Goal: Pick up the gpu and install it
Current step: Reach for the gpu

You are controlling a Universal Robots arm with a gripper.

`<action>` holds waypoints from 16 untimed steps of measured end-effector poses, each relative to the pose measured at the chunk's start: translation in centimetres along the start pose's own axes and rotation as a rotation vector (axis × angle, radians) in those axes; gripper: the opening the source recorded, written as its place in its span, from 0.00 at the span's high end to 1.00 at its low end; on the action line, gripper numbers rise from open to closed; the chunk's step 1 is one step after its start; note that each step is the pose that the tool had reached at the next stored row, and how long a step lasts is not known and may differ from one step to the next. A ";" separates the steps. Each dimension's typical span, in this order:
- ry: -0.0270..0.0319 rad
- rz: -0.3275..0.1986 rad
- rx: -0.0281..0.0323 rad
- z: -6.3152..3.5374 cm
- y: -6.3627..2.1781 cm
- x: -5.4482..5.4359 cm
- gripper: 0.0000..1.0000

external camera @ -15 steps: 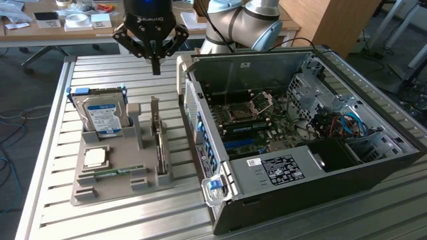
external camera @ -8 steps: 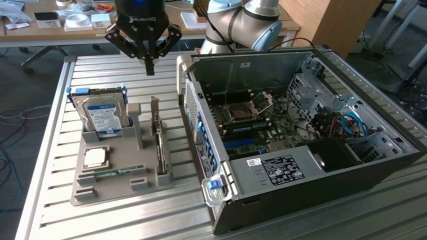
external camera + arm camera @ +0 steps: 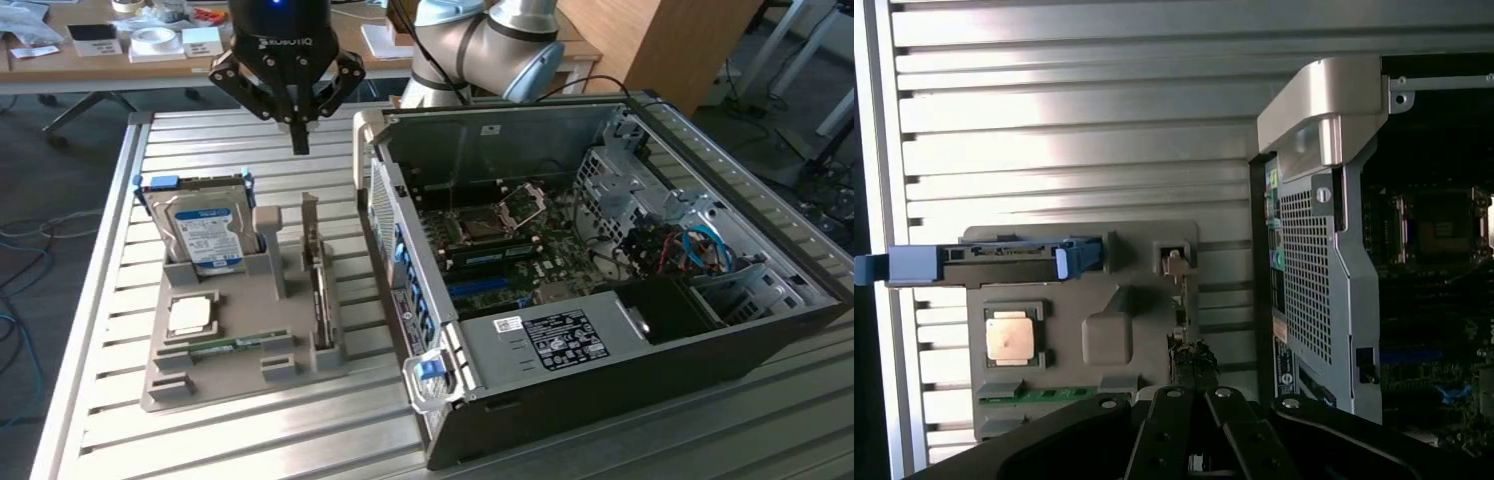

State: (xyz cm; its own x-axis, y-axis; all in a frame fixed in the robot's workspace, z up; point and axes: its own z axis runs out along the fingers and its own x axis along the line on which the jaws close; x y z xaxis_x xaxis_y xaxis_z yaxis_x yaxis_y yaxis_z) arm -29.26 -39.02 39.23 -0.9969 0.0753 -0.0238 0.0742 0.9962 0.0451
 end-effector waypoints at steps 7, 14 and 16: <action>0.0001 0.000 0.0001 -0.06 -1.29 0.0 0.89; 0.0001 0.000 0.0000 -0.13 -2.81 0.0 0.89; 0.0000 0.000 0.0000 -0.14 -3.21 0.0 0.89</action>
State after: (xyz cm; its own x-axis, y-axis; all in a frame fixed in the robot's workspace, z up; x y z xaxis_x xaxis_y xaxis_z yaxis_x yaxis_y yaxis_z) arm -29.48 -42.23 39.23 -0.9969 0.0753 -0.0238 0.0742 0.9962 0.0451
